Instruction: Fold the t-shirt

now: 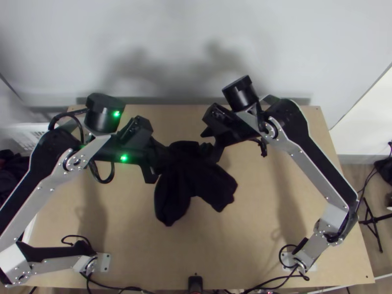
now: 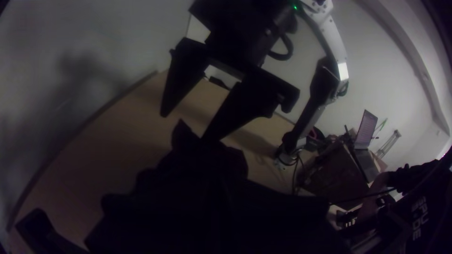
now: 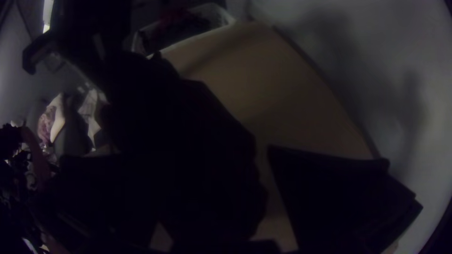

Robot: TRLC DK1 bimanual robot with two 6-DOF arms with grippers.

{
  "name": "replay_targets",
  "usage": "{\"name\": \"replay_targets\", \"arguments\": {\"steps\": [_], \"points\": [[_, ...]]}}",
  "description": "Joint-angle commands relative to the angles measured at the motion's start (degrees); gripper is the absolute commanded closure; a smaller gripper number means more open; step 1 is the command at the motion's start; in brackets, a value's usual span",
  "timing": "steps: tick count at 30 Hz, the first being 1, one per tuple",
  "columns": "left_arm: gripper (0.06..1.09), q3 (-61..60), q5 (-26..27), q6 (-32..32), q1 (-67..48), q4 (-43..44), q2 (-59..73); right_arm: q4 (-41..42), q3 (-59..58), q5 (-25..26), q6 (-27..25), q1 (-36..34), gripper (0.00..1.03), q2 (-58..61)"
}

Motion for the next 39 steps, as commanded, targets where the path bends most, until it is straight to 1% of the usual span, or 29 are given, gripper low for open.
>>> {"name": "replay_targets", "arguments": {"steps": [1,2,5,6,8,9,10,11,20,25,29,32,36,37,38,39], "points": [[1.05,1.67,-0.37,0.58,1.44,0.29,1.09,-1.81,-1.51,-0.56,-0.97,0.94,0.29,-0.55],[1.05,2.02,-0.37,0.58,1.44,0.29,1.18,-1.81,-2.21,-0.74,-1.41,0.94,0.34,-0.81],[1.05,2.37,-0.46,0.58,1.52,0.29,1.62,-1.81,-3.18,-2.15,-2.12,0.94,0.52,-1.34],[1.05,2.55,-0.37,0.58,1.70,0.29,1.79,-1.81,-3.53,-2.85,-2.29,0.94,0.60,-1.43],[1.05,3.07,-0.37,0.58,1.79,0.29,2.23,-1.73,-3.80,-4.17,-2.73,1.11,0.82,-1.60],[1.05,3.43,-0.37,0.58,1.70,0.29,2.41,-1.73,-4.06,-4.61,-3.08,1.11,0.90,-1.69],[1.05,3.78,-0.37,0.50,1.70,0.29,2.59,-1.29,-4.32,-4.96,-3.08,1.11,0.98,-1.86],[1.05,4.04,-0.37,0.41,1.70,0.29,2.67,-1.02,-4.59,-5.05,-3.17,1.11,1.00,-2.04],[1.05,4.48,-0.37,0.41,2.05,-0.59,2.50,1.35,-3.62,-5.31,-2.47,0.59,1.00,-2.66],[1.05,2.99,-0.46,1.90,3.19,-1.91,1.88,1.35,-0.28,-5.31,-1.41,-1.79,1.00,-2.92],[1.05,-0.18,-0.46,2.96,3.37,-2.87,0.04,1.44,0.07,-5.31,-0.97,-4.95,1.00,-4.15],[1.00,-3.87,-0.63,3.57,3.46,-3.40,-1.72,1.35,0.07,-5.31,-0.97,-7.50,1.00,-5.56],[0.99,-7.91,-0.63,4.19,3.54,-3.58,-4.01,1.35,0.16,-5.31,-0.97,-8.73,1.00,-6.87],[0.93,-8.44,-0.72,4.19,3.54,-3.58,-4.27,1.35,-0.02,-5.31,-0.89,-8.73,1.00,-7.14],[0.84,-9.05,-0.72,4.28,3.54,-3.66,-4.62,1.35,-0.28,-5.31,-0.71,-8.73,1.00,-7.49],[0.84,-9.58,-0.90,4.63,3.54,-3.75,-4.80,1.35,-0.63,-5.31,-0.62,-8.64,1.00,-7.75]]}}
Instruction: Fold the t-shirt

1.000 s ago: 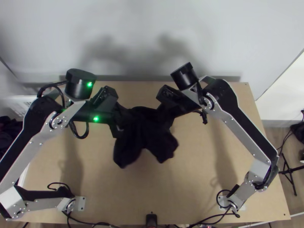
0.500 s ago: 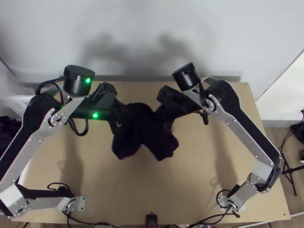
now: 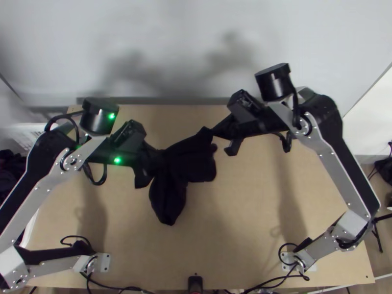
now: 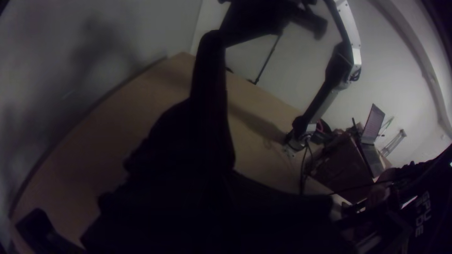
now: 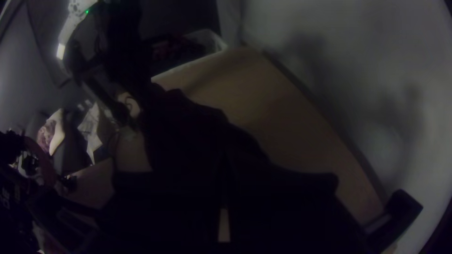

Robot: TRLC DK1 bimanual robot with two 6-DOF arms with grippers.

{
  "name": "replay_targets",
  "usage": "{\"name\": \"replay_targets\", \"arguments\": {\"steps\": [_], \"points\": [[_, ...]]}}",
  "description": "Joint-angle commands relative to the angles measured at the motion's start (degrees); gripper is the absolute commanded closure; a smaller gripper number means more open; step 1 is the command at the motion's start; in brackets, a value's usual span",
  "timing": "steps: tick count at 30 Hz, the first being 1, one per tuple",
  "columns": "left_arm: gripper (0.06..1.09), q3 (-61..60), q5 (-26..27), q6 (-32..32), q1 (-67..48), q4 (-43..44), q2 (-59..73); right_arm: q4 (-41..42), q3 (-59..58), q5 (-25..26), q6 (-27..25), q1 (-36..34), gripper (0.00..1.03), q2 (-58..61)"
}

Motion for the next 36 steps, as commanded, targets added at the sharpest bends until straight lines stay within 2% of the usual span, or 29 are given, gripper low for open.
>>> {"name": "replay_targets", "arguments": {"steps": [1,3,6,9,11,15,18,25,27,35,36], "points": [[0.84,-5.23,-0.53,1.61,0.18,-1.02,-2.61,0.08,-0.85,0.13,0.51,-1.80,1.00,-2.25],[0.83,-6.02,-1.58,1.97,0.27,-1.02,-3.14,0.08,-1.82,0.13,0.60,-1.80,1.00,-2.95],[0.63,-7.26,-1.93,2.14,1.15,-1.02,-4.81,0.17,-3.93,0.13,-0.19,-2.86,1.00,-4.18],[0.61,-8.49,-2.20,2.14,1.58,-1.46,-6.74,0.17,-7.09,0.13,-1.07,-5.67,1.00,-5.50],[0.48,-9.72,-2.20,2.14,2.02,-1.55,-7.97,0.17,-8.67,0.13,-1.51,-6.99,1.00,-6.29],[0.48,-13.85,-2.20,2.23,2.11,-1.64,-9.38,0.17,-9.91,0.13,-1.51,-9.01,1.00,-8.14],[0.31,-18.94,-2.46,3.72,1.58,-0.49,-9.29,0.08,-9.99,0.04,-1.24,-10.33,1.00,-9.37],[0.11,-37.93,-12.30,12.25,0.97,10.67,-5.78,-0.53,-15.18,-0.22,-1.59,-10.50,1.00,-13.32],[0.11,-41.09,-13.89,13.57,2.29,13.30,-4.37,-0.53,-15.62,-0.31,-1.51,-10.41,1.00,-14.02],[0.11,-42.41,-13.97,16.64,8.79,16.64,-1.12,-0.88,-17.55,-0.57,-1.59,-10.41,1.00,-15.78],[0.15,-42.76,-13.97,17.35,8.79,16.73,-0.77,-0.88,-17.64,-0.57,-1.51,-10.33,1.00,-15.78]]}}
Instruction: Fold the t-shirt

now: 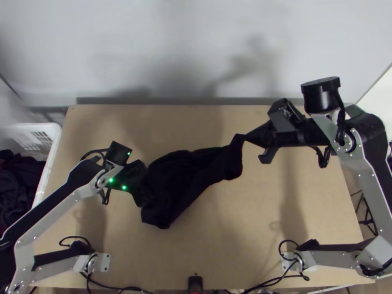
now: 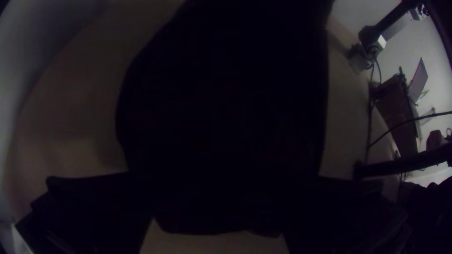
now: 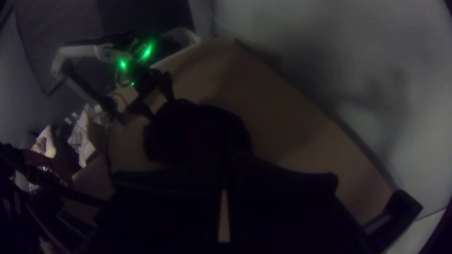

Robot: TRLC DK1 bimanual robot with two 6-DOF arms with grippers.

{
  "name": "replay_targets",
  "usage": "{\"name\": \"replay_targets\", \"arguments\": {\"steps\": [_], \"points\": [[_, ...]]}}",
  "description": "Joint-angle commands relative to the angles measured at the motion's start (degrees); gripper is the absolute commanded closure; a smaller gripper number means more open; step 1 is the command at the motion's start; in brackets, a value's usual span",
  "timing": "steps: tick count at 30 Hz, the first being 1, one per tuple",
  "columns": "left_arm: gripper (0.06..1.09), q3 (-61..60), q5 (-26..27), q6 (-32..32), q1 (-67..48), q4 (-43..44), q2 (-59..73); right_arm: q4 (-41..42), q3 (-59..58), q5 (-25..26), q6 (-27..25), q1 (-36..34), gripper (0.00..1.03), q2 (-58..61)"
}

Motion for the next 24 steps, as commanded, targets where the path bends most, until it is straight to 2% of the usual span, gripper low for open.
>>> {"name": "replay_targets", "arguments": {"steps": [1,2,5,7,10,16,24], "points": [[0.24,-4.06,-1.17,3.56,2.67,2.79,3.17,-0.21,-2.01,-0.09,0.09,-0.03,1.00,-1.49],[0.37,-4.14,-1.17,3.73,2.58,3.05,3.35,-0.12,-2.10,-0.09,0.09,-0.03,1.00,-1.49],[0.89,-3.97,-0.99,2.33,3.55,4.99,2.73,-0.12,-2.54,-0.09,0.00,-0.21,1.00,-1.40],[1.03,-3.44,-0.99,2.06,5.31,5.16,1.59,-0.12,-3.59,0.00,-0.09,-0.56,1.00,-1.49],[1.04,-1.95,-0.99,3.29,9.00,1.73,-0.26,-0.12,-5.97,0.00,-0.53,-2.32,1.00,-2.10],[1.04,-0.54,0.68,5.75,19.99,-3.80,-8.78,0.76,-10.01,0.00,-1.41,-10.23,1.00,-4.21],[1.04,1.13,3.76,8.04,34.58,-6.97,-17.13,1.81,-14.32,-0.09,-1.84,-20.16,1.00,-7.11]]}}
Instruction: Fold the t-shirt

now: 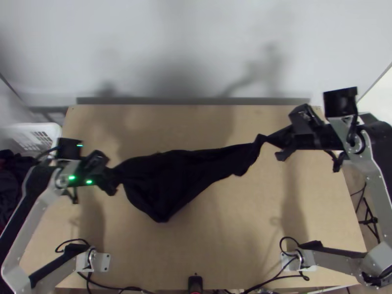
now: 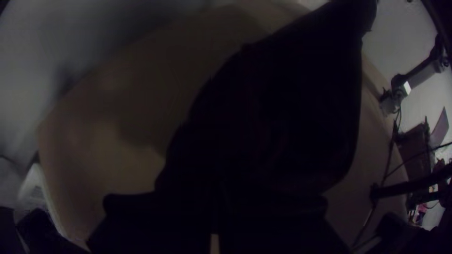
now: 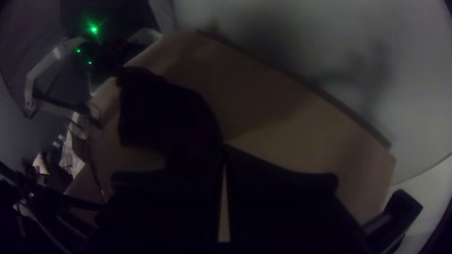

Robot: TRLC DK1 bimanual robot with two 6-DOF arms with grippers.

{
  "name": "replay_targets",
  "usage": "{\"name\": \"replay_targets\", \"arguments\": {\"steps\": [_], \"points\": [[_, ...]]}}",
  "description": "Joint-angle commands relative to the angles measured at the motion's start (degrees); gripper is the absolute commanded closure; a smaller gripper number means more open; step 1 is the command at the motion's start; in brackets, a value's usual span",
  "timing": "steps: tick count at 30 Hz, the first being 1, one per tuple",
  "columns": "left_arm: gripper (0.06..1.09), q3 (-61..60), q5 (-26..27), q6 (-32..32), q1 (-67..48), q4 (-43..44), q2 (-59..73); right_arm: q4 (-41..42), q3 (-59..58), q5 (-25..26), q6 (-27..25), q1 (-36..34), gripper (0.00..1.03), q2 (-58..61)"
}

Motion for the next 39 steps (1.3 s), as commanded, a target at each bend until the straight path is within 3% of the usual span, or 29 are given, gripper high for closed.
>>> {"name": "replay_targets", "arguments": {"steps": [1,6,12,17,23,27,29,31,35,37,39], "points": [[1.04,1.94,2.60,2.12,12.75,-2.68,-6.03,1.05,-4.59,-0.20,-0.45,-8.67,1.00,-2.74],[1.04,5.10,4.45,4.14,20.48,-3.30,-6.03,1.93,-7.76,-0.55,-0.53,-12.80,1.00,-4.50],[1.04,8.88,6.91,2.29,28.31,-2.33,-5.33,2.28,-10.40,-0.55,-1.06,-15.70,1.00,-4.68],[1.04,1.76,8.67,8.00,26.81,-6.90,-8.67,1.49,-19.36,1.21,-6.33,-13.41,1.00,-4.68],[1.04,-7.02,8.31,8.44,14.95,-12.53,-13.15,1.40,-30.35,2.44,-10.82,-12.71,0.99,-2.39],[1.04,-8.61,7.17,4.67,8.71,-11.91,-14.12,2.63,-33.69,4.90,-10.20,-12.80,0.56,-0.28],[1.04,-8.25,7.26,3.52,7.92,-11.12,-14.12,3.51,-33.77,6.04,-9.67,-13.06,0.42,0.86],[1.04,-7.90,7.26,2.03,6.42,-11.03,-14.12,4.57,-32.54,6.74,-8.53,-13.06,0.37,1.39],[1.04,-7.99,7.17,-0.43,4.22,-9.98,-14.03,4.57,-27.89,5.51,-4.84,-10.25,0.37,1.47],[1.04,-8.34,7.17,-0.78,4.40,-8.75,-13.50,4.22,-27.80,1.91,-3.08,-2.43,0.37,1.47],[1.04,-8.43,7.17,-0.87,5.02,-7.78,-12.53,4.30,-27.89,2.26,-3.08,8.30,0.37,2.00]]}}
